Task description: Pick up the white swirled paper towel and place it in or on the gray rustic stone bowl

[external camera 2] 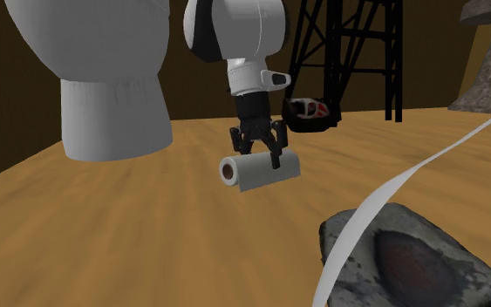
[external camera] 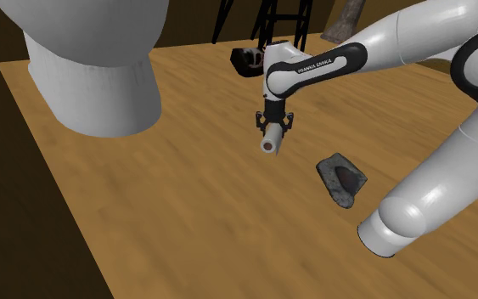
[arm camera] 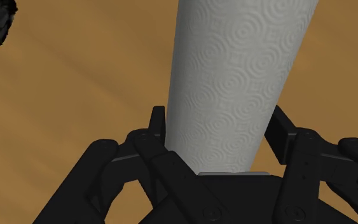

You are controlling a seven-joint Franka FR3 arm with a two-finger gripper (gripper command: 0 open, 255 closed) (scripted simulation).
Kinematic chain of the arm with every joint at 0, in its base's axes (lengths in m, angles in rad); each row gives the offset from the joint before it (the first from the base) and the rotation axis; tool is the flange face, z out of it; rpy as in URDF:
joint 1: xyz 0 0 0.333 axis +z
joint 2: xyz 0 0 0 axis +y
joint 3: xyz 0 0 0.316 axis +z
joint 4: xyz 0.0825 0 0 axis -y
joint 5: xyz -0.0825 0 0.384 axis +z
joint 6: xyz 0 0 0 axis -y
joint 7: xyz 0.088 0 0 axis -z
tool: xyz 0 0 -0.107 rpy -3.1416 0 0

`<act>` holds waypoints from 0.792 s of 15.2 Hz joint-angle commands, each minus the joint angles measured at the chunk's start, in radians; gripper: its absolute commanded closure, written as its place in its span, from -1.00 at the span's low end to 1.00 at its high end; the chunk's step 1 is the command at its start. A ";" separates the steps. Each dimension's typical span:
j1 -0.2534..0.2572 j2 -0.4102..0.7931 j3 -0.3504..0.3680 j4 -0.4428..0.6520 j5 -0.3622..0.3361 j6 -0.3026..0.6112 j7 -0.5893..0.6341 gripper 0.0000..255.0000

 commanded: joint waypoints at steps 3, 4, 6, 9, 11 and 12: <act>0.000 -0.028 0.000 0.027 0.010 -0.054 -0.011 1.00; 0.000 -0.034 0.000 0.034 0.011 -0.067 -0.014 1.00; 0.000 -0.045 0.000 0.049 0.015 -0.093 -0.019 1.00; 0.000 -0.061 0.000 0.074 0.020 -0.132 -0.025 1.00; 0.000 -0.070 0.000 0.091 0.023 -0.157 -0.030 1.00; 0.000 -0.075 0.000 0.100 0.024 -0.170 -0.032 1.00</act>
